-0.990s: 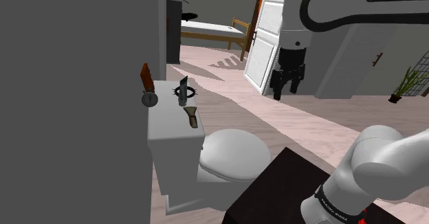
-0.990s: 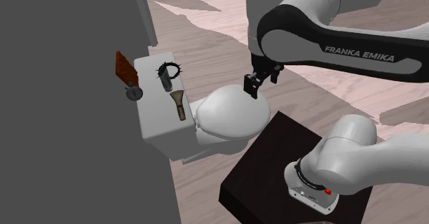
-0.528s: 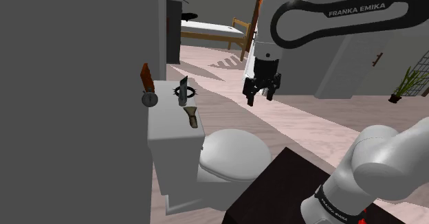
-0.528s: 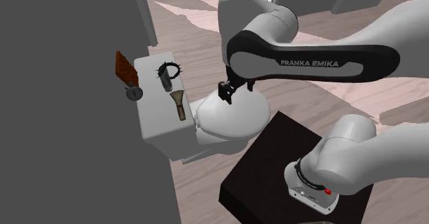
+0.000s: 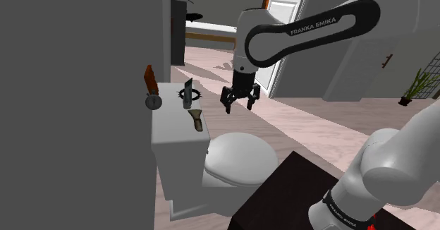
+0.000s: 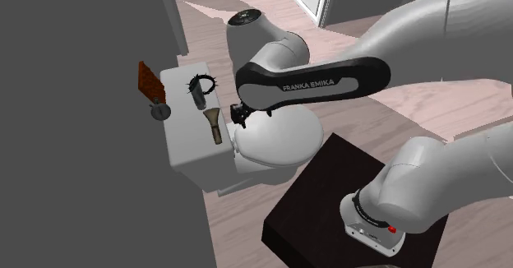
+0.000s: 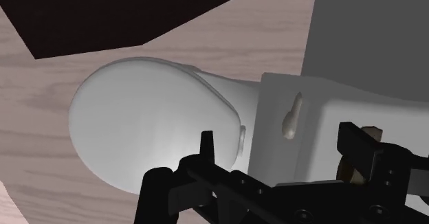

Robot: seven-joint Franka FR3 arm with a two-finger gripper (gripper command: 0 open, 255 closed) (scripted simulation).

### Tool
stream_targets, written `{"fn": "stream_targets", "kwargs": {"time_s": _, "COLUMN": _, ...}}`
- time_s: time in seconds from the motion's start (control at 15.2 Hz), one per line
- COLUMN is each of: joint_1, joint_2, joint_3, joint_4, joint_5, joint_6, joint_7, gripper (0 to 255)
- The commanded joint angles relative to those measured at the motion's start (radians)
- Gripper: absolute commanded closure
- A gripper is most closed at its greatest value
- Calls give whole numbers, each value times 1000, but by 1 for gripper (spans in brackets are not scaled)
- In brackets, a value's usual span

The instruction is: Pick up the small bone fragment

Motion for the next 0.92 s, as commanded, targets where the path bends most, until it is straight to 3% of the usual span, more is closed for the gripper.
{"fn": "stream_targets", "kwargs": {"time_s": 0.0, "joint_1": 1, "joint_2": 69, "joint_3": 15, "joint_4": 35, "joint_5": -4, "joint_6": 53, "joint_7": 47, "gripper": 0}}
{"fn": "stream_targets", "kwargs": {"time_s": 0.46, "joint_1": 8, "joint_2": 316, "joint_3": 42, "joint_4": 200, "joint_5": -56, "joint_6": 193, "joint_7": 204, "gripper": 0}}
{"fn": "stream_targets", "kwargs": {"time_s": 0.86, "joint_1": 32, "joint_2": 510, "joint_3": 34, "joint_4": 373, "joint_5": -111, "joint_6": 255, "joint_7": 318, "gripper": 0}}
